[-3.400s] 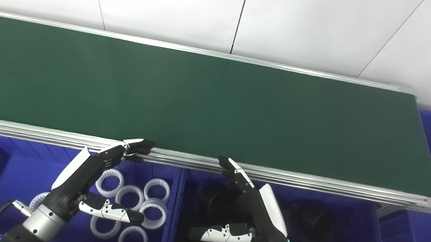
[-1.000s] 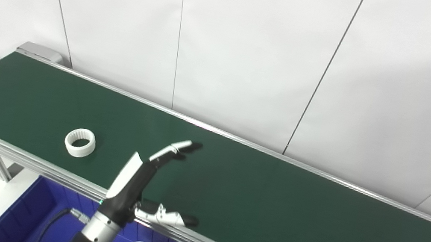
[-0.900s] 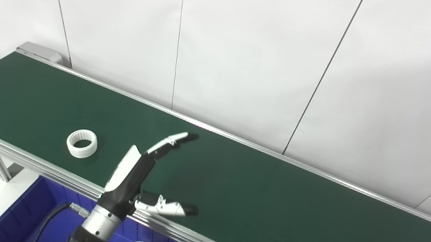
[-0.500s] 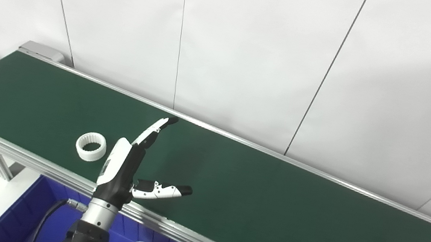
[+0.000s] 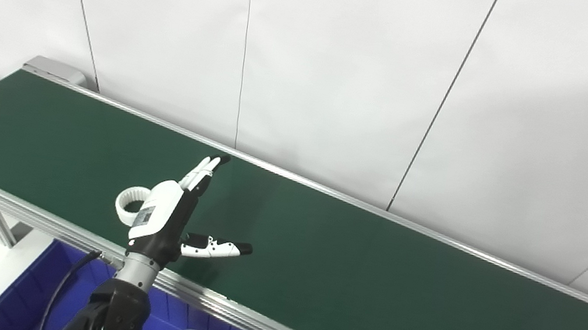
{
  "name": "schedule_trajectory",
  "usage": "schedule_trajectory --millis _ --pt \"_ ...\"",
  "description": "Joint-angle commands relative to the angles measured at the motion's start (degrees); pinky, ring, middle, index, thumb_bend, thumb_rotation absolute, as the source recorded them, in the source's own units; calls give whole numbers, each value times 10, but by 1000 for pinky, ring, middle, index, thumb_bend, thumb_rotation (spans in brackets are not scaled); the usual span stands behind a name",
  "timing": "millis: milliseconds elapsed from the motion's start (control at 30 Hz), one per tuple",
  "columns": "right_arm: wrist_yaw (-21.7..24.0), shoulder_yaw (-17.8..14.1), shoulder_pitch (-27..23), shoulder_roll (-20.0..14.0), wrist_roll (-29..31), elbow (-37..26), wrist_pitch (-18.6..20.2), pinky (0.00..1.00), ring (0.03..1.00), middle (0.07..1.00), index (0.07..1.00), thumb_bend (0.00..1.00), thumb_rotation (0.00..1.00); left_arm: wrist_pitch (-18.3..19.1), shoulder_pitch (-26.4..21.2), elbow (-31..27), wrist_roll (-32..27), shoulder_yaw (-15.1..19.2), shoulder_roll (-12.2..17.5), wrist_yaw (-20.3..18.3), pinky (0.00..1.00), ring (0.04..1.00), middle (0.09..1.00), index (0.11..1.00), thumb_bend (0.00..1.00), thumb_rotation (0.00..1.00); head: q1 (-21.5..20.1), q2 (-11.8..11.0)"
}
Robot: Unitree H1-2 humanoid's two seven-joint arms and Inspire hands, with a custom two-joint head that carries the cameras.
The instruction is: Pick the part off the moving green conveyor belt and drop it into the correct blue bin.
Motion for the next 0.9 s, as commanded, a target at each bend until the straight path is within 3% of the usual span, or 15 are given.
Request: schedule_trajectory --millis 0,167,433,867 --pt "-9 -1 -7 0 4 -8 -39 704 806 840 857 1000 170 10 -28 4 18 -2 13 28 866 959 999 972 825 369 0 0" --pt "-8 -2 -9 0 2 -7 -33 687 801 839 854 1000 176 25 -42 32 34 -5 20 60 953 981 1000 980 803 244 0 0" --pt "-5 -1 -10 -2 10 -3 -39 697 806 840 858 994 149 73 -58 47 56 -4 33 90 981 990 1000 970 799 74 0 -1" --pt "-8 -3 -7 -1 3 -7 -32 688 804 836 857 998 169 136 -65 70 62 -23 55 86 1000 999 1000 966 799 0 0 1"
